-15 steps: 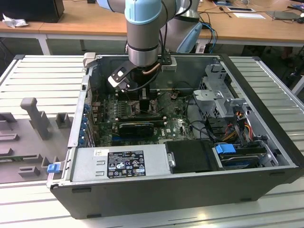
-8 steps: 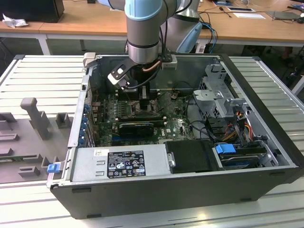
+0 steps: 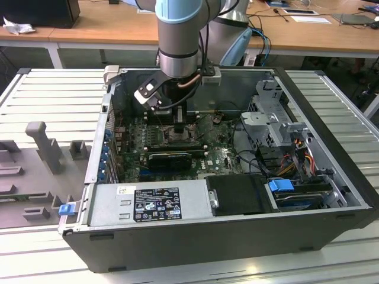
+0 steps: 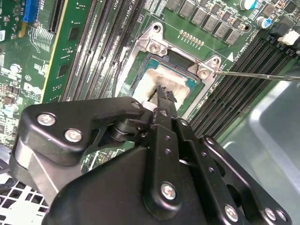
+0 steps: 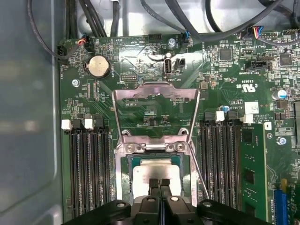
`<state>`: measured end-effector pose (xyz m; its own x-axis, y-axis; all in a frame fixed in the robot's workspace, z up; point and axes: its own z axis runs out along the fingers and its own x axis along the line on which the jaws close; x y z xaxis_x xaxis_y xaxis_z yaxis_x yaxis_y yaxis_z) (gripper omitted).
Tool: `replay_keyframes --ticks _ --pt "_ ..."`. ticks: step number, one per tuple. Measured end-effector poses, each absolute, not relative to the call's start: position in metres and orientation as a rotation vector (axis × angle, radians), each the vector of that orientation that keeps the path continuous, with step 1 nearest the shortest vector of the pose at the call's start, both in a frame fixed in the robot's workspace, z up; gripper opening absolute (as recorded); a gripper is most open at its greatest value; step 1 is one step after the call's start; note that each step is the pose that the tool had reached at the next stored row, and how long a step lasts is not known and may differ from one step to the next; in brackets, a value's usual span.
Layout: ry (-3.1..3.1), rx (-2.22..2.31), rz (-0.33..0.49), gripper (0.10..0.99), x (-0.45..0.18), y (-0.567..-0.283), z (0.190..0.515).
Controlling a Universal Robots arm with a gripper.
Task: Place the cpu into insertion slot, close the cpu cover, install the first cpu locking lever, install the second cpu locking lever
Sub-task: 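Place the cpu into insertion slot, then close the cpu cover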
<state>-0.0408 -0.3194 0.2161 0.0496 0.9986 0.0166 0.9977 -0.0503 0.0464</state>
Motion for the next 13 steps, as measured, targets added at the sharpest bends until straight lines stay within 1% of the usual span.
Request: replay_keyframes --ticks 13 --pt "2.147 2.263 0.068 0.106 -0.0324 -0.3206 0.2231"
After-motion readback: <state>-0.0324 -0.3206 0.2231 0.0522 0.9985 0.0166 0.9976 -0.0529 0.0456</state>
